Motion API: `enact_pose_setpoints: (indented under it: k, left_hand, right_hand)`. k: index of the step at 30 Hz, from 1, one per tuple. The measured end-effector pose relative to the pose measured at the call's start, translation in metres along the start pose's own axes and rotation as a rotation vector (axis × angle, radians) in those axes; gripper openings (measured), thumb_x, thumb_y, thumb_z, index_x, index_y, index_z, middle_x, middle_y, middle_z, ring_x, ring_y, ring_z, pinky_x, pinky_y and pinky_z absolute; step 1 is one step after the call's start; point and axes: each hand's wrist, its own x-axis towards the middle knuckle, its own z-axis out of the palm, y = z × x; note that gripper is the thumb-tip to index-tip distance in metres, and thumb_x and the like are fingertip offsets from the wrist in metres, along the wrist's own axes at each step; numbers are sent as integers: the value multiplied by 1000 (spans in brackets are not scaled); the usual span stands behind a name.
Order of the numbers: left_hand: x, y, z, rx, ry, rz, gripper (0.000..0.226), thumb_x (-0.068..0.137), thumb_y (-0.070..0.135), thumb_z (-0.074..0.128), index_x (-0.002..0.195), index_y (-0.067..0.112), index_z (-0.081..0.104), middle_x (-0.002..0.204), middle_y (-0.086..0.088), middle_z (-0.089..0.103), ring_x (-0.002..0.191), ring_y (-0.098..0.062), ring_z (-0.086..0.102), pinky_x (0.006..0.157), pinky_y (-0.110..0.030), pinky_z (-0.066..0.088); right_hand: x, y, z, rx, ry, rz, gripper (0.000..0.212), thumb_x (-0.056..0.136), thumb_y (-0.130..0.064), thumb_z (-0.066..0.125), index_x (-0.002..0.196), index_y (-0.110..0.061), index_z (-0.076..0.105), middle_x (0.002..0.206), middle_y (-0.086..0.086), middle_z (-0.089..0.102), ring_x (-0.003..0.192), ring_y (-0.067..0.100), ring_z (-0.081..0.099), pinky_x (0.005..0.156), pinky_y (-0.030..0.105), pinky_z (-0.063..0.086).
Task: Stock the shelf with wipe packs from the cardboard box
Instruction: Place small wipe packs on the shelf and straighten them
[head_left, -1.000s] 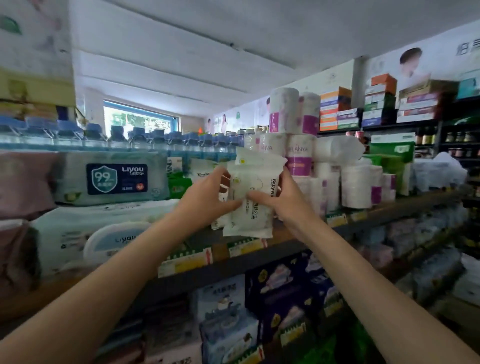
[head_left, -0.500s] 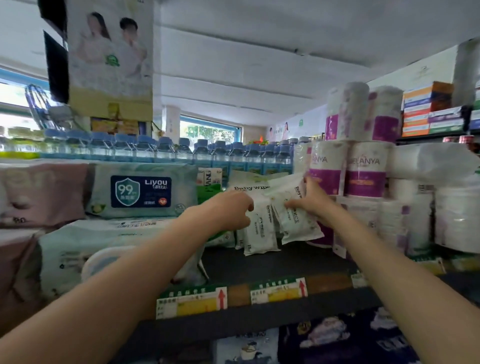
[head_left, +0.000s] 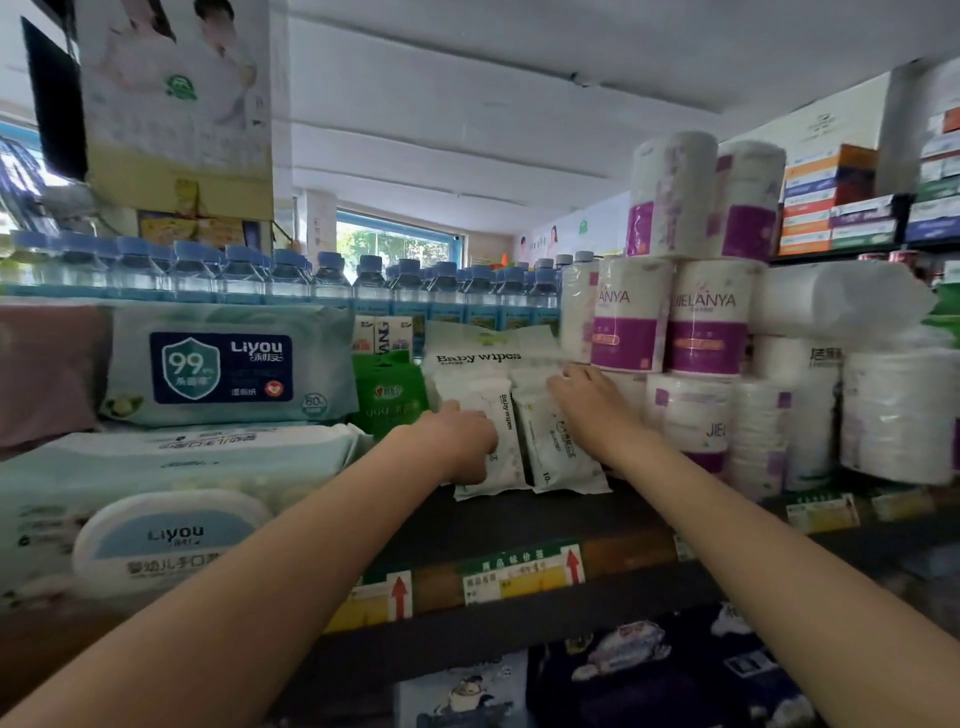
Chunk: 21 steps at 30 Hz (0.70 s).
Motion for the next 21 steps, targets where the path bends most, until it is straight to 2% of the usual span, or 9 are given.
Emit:
enact_pose_setpoints:
  k: [3, 5, 10, 13, 16, 21]
  left_hand:
    - [-15, 7, -9, -14, 141, 85, 35, 92, 16, 46, 126, 17, 53, 136, -5, 47, 121, -28, 47, 97, -42, 42]
    - [-27, 13, -15, -33, 243, 133, 34, 92, 16, 45, 124, 18, 55, 132, -5, 50, 118, -25, 50, 95, -41, 40]
    - [-65, 39, -24, -118, 492, 278, 29, 91, 16, 41, 112, 16, 62, 117, -6, 61, 105, -26, 58, 90, -37, 46]
    - [-95, 73, -14, -270, 595, 457, 26, 88, 16, 43, 103, 11, 64, 108, -9, 65, 98, -28, 61, 83, -36, 48]
    - [-130, 122, 14, -358, 540, 694, 25, 89, 14, 43, 104, 10, 64, 104, -10, 64, 94, -28, 60, 76, -33, 46]
    - [-198, 233, 82, -356, 226, 1028, 24, 90, 14, 45, 107, 6, 61, 107, -15, 60, 97, -33, 59, 79, -41, 48]
  right_hand:
    - [-12, -5, -18, 61, 7, 73, 67, 79, 12, 50, 139, -13, 34, 150, 15, 19, 136, 34, 24, 111, 42, 29]
    - [-24, -8, -35, 87, 2, 115, 66, 81, 9, 52, 140, -14, 32, 152, 15, 12, 137, 36, 19, 111, 45, 28]
    - [-83, -18, -83, 110, 35, 254, 55, 84, -8, 59, 135, -11, 38, 146, 15, 19, 131, 36, 27, 108, 44, 31]
    - [-144, -22, -104, 157, 14, 361, 46, 85, -17, 59, 128, -10, 44, 139, 15, 26, 127, 34, 32, 106, 40, 33]
    - [-228, -28, -119, 135, -80, 495, 38, 88, -23, 58, 122, -10, 47, 136, 13, 30, 124, 34, 33, 103, 39, 34]
    - [-414, -47, -148, 150, -613, 699, 38, 90, -22, 55, 125, -7, 50, 127, 14, 43, 118, 28, 42, 92, 29, 35]
